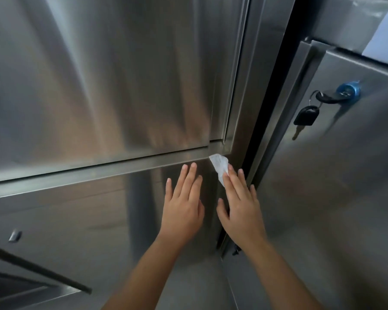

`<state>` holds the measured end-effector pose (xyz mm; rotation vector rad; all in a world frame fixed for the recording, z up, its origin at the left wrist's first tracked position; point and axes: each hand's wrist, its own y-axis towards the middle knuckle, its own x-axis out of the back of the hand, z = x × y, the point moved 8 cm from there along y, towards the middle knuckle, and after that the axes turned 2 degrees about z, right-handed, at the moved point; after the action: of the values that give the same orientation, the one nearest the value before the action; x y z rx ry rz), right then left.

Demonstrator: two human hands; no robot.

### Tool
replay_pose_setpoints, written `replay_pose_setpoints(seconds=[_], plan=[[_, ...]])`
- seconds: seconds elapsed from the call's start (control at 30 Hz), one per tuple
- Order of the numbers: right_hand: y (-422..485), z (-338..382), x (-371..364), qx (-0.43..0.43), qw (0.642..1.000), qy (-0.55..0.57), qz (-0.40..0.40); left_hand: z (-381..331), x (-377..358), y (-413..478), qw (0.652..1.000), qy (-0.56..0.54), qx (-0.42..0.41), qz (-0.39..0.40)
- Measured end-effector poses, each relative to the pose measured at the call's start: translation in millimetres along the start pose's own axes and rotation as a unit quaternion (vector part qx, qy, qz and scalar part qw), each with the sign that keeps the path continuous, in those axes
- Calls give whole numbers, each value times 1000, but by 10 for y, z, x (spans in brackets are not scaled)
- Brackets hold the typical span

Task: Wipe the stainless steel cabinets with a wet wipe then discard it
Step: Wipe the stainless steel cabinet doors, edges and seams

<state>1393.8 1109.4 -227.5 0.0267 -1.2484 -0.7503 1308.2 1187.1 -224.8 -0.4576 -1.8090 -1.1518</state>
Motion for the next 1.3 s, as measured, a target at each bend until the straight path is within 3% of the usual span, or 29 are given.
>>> replay_pose_setpoints(seconds=[0.2,0.4,0.73,1.1,1.3], plan=[[67,-156,-502,25,1000,9,7,115,-373,-64,997,67,-24,-13],[124,-270,-812,72,990,-37,-113,279,-686,-107,983,91,-86,-133],[225,-380,-1064,126,945,-106,-283,387,-867,-75,914,186,-172,-318],[152,-273,-1021,127,879,-193,-417,389,-845,-96,903,216,-161,-336],[270,-186,-943,127,866,-189,-446,398,-863,-82,899,219,-159,-345]])
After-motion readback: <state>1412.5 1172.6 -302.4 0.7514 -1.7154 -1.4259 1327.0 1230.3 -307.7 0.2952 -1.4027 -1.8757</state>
